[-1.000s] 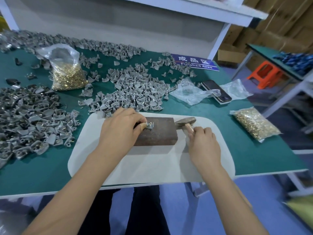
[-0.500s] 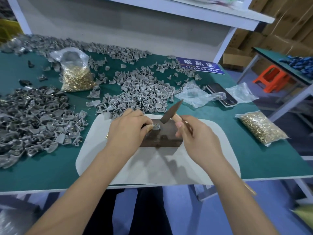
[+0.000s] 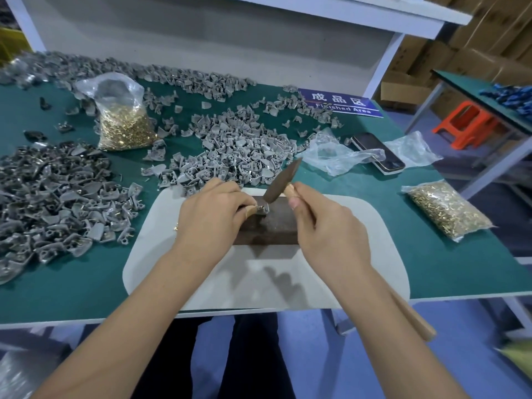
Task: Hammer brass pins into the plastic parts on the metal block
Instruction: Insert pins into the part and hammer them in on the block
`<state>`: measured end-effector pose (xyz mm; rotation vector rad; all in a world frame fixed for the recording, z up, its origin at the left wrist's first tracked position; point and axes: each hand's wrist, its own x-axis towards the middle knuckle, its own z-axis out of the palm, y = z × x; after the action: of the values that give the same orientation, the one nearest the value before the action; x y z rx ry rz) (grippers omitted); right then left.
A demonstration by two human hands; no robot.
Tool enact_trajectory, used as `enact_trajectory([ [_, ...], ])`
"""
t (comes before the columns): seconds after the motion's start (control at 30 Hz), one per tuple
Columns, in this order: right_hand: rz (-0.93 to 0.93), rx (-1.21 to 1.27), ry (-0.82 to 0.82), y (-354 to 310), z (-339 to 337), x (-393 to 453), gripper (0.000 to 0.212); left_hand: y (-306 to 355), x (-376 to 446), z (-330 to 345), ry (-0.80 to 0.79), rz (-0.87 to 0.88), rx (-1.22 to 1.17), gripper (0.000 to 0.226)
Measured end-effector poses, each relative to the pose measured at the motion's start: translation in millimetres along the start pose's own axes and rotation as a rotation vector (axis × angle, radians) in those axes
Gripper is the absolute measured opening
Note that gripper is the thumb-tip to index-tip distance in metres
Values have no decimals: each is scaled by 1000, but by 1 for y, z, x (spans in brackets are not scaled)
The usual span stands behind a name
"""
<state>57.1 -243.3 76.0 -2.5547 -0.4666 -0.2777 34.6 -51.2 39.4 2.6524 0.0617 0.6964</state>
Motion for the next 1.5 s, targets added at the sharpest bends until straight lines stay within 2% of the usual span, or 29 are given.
enact_trajectory([
  [0.07,-8,70,107,0,-1,-2,27,0,1,0,0,10,1,11],
  [0.1,-12,77,109,-1,0,-4,27,-1,1,1,2,14,2,10],
  [0.23,1,-22,-70,2,2,-6,27,-2,0,0,21,15,-14,7],
  [0.37,-13,76,103,4,-2,-5,26,-3,1,-1,32,32,-3,5],
  [0.4,-23,79,97,2,0,-5,27,-4,1,-1,30,36,-2,5],
  [0.5,-26,-64,-80,2,1,-1,30,-7,1,-1,18,56,-1,7],
  [0.63,-47,11,61,1,-1,0,25,-9,2,-1,6,75,-2,10],
  [0.73,-52,-37,-80,-2,-1,-3,27,-9,2,-1,11,79,-1,11],
  [0.77,-58,-66,-71,-1,-1,0,28,-9,1,-1,14,79,-1,11],
  [0.87,-66,13,131,-2,-4,0,30,-10,1,0,13,72,-12,13],
  [0.9,-60,22,126,-3,-4,0,30,-9,1,0,14,71,-10,13],
  [1.0,-56,-102,-81,1,-4,1,27,-8,1,0,19,74,-1,13],
  [1.13,-57,23,102,0,-4,-2,27,-9,1,0,22,68,1,11],
  [1.23,-51,-74,-82,1,-3,-2,27,-9,1,1,22,61,7,10],
  [1.3,-23,-102,-64,3,-6,3,29,-9,1,1,16,65,7,10],
  [1.37,-21,4,68,1,-6,3,32,-10,2,2,17,61,-1,11],
  [1.4,-19,32,84,-1,-5,1,31,-10,1,2,16,57,-3,11],
  [1.5,-33,-61,-75,0,-1,-1,26,-10,1,2,12,61,4,12],
])
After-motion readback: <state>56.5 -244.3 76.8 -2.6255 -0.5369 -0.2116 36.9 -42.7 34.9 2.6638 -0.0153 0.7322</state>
